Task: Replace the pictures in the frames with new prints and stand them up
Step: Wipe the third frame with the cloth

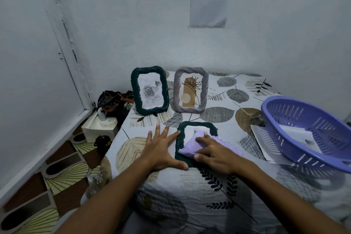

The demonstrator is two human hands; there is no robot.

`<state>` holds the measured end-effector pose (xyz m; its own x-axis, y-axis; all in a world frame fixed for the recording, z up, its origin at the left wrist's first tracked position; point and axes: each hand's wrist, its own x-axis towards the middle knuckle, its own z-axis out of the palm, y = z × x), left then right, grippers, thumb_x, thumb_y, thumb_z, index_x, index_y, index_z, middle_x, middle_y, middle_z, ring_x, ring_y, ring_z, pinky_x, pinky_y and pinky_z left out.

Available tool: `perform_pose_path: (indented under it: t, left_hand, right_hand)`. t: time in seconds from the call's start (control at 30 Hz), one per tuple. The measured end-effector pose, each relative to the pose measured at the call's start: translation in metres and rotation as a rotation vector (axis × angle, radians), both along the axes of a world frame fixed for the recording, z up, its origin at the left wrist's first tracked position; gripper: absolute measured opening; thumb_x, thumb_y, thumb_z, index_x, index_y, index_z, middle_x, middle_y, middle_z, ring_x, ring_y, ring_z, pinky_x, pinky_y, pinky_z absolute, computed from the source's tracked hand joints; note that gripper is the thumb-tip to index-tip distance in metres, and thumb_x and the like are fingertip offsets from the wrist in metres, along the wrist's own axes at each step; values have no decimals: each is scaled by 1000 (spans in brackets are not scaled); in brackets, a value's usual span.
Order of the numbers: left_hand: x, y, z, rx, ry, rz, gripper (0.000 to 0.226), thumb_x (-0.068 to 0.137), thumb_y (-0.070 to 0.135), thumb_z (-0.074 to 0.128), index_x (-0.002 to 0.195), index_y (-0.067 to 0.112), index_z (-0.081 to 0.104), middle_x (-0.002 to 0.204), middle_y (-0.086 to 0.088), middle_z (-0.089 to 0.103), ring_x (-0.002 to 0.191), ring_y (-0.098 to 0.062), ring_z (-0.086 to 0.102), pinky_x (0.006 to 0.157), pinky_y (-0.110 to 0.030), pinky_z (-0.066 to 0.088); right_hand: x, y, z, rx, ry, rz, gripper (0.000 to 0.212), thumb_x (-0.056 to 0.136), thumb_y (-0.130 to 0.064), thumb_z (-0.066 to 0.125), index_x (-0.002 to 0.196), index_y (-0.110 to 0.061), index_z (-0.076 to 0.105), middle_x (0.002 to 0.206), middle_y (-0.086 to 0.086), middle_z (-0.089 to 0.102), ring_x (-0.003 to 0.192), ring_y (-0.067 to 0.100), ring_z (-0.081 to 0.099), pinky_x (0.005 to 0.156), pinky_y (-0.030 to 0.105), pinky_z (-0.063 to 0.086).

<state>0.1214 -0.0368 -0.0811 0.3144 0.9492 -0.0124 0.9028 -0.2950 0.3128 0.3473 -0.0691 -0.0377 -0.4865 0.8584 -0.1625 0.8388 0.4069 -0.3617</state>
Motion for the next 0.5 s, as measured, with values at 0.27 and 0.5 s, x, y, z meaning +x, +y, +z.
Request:
perform_pose_path:
  t: [0.27, 0.5]
  left_hand:
    - [-1, 0, 3, -31, 9, -14, 136, 30, 103, 37, 150, 45, 12, 162, 1, 1, 148, -24, -15, 117, -51, -14]
    - [1, -1, 5, -39, 1, -11, 138, 26, 105, 33, 150, 46, 13, 162, 3, 2, 148, -24, -12, 117, -51, -13]
  right_hand:
    - [28, -1, 4, -35, 45, -39, 37, 96, -50, 43, 113, -29, 69, 159, 3, 20, 148, 18, -1, 118, 40, 13]
    - [46, -4, 6, -51, 4, -108, 37, 98, -46, 43, 114, -26, 68, 160, 5, 14, 149, 20, -1, 117, 37, 15]
